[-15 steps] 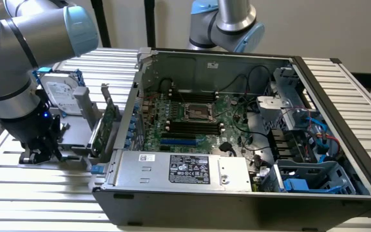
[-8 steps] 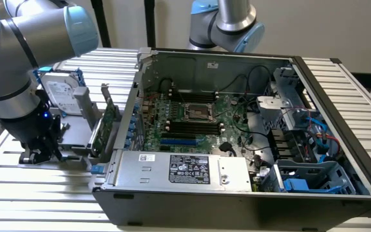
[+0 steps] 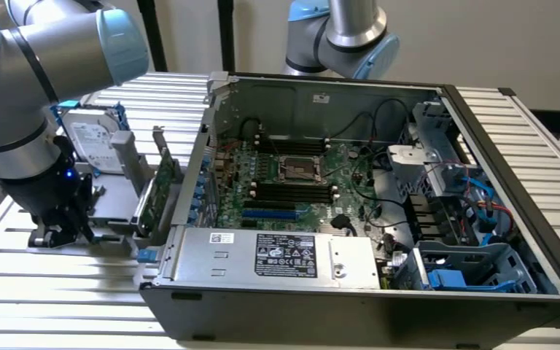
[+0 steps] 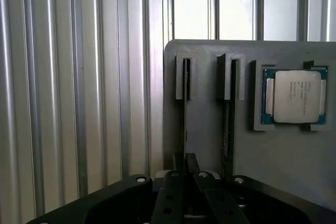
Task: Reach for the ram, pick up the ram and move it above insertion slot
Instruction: 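Pick up the ram and move it above insertion slot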
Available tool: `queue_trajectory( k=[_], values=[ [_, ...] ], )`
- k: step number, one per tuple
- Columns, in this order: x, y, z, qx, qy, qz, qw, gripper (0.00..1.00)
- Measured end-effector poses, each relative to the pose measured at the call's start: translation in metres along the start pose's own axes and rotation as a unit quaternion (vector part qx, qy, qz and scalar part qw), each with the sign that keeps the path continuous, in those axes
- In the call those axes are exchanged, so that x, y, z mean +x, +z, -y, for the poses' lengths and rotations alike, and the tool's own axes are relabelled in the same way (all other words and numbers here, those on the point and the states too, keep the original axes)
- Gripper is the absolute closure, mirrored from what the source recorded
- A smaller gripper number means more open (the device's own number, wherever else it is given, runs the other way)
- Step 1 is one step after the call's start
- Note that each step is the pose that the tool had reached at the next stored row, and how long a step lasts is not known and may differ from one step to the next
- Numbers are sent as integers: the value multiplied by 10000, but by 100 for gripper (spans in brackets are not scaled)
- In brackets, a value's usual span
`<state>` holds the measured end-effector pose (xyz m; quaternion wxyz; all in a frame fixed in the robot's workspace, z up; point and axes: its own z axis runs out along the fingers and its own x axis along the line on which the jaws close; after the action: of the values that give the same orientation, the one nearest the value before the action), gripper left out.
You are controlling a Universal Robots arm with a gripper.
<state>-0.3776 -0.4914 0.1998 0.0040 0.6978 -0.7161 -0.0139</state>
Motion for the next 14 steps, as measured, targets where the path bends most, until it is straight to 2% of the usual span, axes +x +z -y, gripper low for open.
queue_trajectory(
  k=[14],
  values=[
    [0, -21, 0, 0, 4, 0, 10000, 87]
  ],
)
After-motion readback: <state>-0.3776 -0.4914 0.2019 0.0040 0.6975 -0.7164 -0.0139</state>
